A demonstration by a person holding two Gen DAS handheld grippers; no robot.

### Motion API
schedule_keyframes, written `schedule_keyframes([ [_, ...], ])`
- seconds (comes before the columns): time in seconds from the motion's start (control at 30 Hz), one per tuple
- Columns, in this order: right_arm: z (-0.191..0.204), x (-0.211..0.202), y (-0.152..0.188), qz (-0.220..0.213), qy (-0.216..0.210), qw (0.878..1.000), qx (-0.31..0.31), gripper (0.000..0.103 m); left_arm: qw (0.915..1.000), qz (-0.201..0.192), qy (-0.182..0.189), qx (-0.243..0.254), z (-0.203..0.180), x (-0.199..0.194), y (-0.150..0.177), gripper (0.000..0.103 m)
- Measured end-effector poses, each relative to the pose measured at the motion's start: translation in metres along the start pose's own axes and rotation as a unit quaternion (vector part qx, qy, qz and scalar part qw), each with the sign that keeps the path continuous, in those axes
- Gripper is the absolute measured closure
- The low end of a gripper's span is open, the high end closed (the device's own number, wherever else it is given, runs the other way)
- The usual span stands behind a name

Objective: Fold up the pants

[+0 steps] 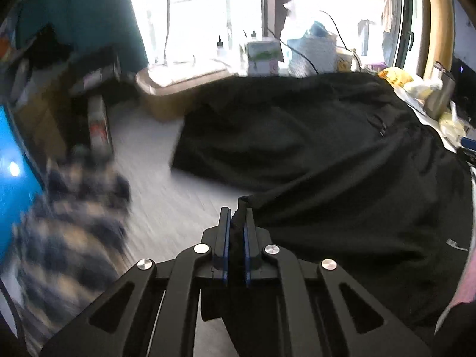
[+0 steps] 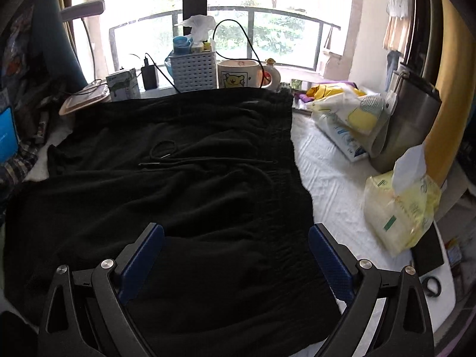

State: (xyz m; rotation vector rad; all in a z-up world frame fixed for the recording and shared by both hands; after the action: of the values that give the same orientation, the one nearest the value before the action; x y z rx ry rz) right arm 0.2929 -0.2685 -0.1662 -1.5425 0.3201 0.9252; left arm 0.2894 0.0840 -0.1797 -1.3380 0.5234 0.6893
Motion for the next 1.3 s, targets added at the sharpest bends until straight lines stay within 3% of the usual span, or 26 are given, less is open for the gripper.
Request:
schedule_keyframes([
  [0.13,0.008,-0.004,-0.002,-0.006,-0.009,1.0,-0.003,0.005,0.9998,0.009,-0.016,0.009,0.015,0.033,-0.019,0.097],
  [0.23,0.004,-0.004,0.005,0.0,0.002,1.0,-0.007,0.005,0.9995,0.032,0.001,0.002,0.019,0.044,-0.019,0.091],
  [0.27,0.001,-0.005,0.008,0.002,0.008,1.0,-0.006,0.005,0.9995,0.031,0.004,-0.003,0.02,0.038,-0.018,0.077],
  [0.3,-0.004,-0.008,0.013,0.002,0.013,1.0,-0.003,0.005,0.9996,0.027,0.006,-0.007,0.021,0.033,-0.016,0.05],
  [0.37,-0.014,-0.012,0.02,0.002,0.021,1.0,0.009,0.005,0.9992,0.006,0.026,-0.031,0.024,0.01,-0.007,0.032],
  [0.7,-0.057,-0.042,0.062,0.017,0.073,0.997,0.008,0.005,0.9917,0.01,0.095,-0.086,0.003,-0.059,0.072,0.032],
  [0.97,-0.039,-0.049,0.088,0.039,0.092,0.993,-0.06,0.005,0.9892,0.02,0.142,-0.028,-0.047,-0.083,0.114,0.029],
  [1.07,-0.029,-0.044,0.094,0.043,0.088,0.992,-0.074,0.005,0.9909,0.016,0.134,-0.004,-0.056,-0.082,0.12,0.02],
  [1.3,0.001,-0.02,0.084,0.024,0.076,0.987,-0.141,0.005,0.9965,0.009,0.072,0.042,-0.068,-0.067,0.122,0.02],
])
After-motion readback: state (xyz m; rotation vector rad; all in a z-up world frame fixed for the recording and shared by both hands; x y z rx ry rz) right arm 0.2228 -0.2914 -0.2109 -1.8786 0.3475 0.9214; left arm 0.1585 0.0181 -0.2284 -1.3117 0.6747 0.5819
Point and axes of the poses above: each gripper's, at about its wrist camera, not at the fingertips, and x roughly the way its jaws point, z to its left, y to its underside, the point moved 10 cm from there along x, roughly the way its jaws point, and after that the axes turned 10 degrees about -y, right-handed, at the moved point
